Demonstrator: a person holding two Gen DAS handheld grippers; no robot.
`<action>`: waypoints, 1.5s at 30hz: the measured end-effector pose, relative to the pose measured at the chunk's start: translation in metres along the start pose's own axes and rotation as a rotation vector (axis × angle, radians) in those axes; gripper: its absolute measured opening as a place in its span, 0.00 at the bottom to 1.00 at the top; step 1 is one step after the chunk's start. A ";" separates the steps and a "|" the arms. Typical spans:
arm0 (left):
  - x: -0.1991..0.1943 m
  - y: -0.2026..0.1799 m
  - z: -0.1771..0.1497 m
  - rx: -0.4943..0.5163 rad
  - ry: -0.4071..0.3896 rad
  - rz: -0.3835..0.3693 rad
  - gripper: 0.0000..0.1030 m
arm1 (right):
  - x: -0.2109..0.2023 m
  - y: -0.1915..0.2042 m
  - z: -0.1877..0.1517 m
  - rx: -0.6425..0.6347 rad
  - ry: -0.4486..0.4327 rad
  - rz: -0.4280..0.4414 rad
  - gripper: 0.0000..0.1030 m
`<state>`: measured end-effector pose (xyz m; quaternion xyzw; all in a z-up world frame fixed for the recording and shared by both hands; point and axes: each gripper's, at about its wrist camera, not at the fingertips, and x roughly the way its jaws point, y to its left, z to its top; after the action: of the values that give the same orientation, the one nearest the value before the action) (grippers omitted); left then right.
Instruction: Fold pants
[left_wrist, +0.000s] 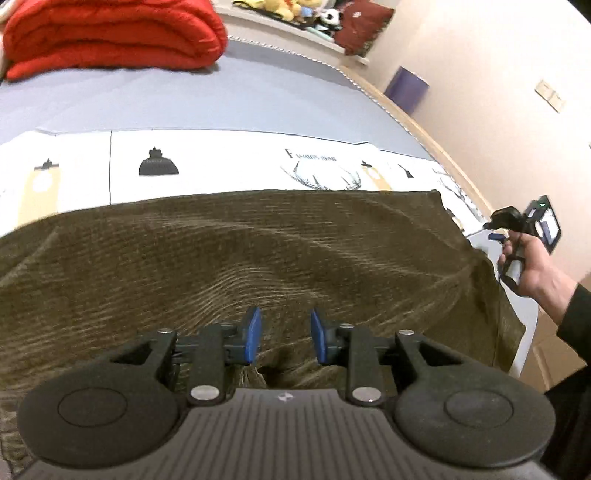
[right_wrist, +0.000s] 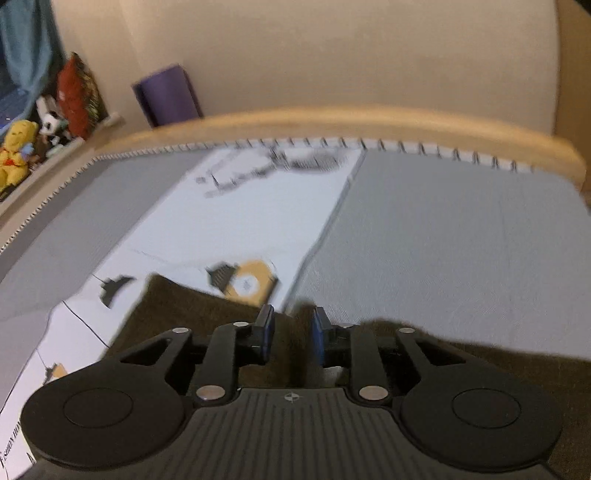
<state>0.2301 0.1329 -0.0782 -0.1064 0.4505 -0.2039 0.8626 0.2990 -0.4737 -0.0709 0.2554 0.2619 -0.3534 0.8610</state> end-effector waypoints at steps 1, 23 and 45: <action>0.011 0.002 -0.001 0.004 0.028 0.023 0.31 | -0.008 0.006 -0.001 -0.013 -0.014 0.021 0.24; -0.191 0.054 -0.075 -0.216 -0.097 0.317 0.29 | -0.256 0.017 -0.014 -0.465 0.092 0.785 0.35; -0.135 0.126 -0.156 -0.488 0.137 0.579 0.74 | -0.266 -0.028 -0.215 -1.397 0.435 0.783 0.41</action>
<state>0.0661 0.3062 -0.1148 -0.1630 0.5538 0.1547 0.8018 0.0570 -0.2301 -0.0678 -0.2029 0.4738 0.2733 0.8122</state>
